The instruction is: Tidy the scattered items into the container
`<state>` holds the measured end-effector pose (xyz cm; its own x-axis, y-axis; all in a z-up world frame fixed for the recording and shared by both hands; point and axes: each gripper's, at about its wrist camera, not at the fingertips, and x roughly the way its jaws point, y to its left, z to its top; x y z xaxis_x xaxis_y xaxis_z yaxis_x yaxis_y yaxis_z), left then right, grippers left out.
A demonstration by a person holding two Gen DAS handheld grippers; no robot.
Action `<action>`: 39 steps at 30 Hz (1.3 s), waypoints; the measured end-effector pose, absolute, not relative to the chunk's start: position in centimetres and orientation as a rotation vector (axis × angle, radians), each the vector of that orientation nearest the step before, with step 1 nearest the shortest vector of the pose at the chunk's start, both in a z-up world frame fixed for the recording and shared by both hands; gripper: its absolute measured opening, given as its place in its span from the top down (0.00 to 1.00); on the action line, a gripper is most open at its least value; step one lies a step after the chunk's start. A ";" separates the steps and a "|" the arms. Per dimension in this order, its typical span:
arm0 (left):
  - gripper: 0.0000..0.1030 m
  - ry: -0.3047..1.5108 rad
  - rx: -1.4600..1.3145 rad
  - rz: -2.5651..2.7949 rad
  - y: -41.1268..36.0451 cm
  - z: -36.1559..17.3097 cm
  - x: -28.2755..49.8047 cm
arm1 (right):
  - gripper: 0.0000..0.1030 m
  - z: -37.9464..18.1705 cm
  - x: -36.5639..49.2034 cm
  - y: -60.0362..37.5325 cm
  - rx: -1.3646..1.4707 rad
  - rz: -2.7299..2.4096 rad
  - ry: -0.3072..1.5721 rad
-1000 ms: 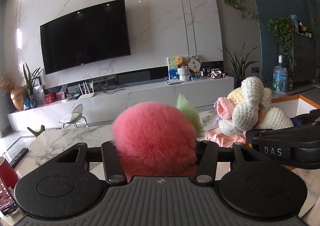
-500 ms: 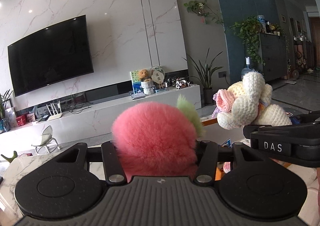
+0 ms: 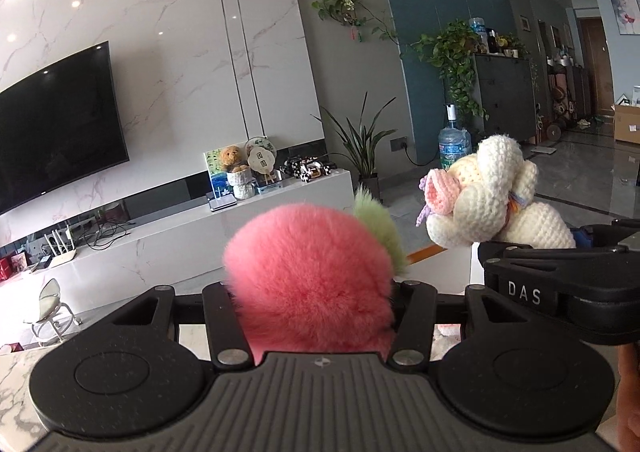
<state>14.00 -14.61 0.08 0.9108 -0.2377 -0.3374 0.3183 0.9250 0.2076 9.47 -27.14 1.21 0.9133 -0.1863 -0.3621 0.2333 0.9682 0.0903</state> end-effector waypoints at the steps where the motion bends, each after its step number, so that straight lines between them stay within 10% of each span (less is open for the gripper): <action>1: 0.42 0.317 0.275 -0.294 -15.1 -0.1 14.4 | 0.51 1.0 10.0 -27.6 0.138 -0.226 0.364; 39: 0.42 0.547 0.409 -0.442 -24.1 -7.8 23.6 | 0.51 -8.3 20.5 -35.9 0.160 -0.282 0.707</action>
<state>23.59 -24.11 -7.83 0.7661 -0.2892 -0.5740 0.5010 0.8282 0.2513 20.50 -35.94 -8.30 0.7247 -0.2007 -0.6592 0.3080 0.9501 0.0494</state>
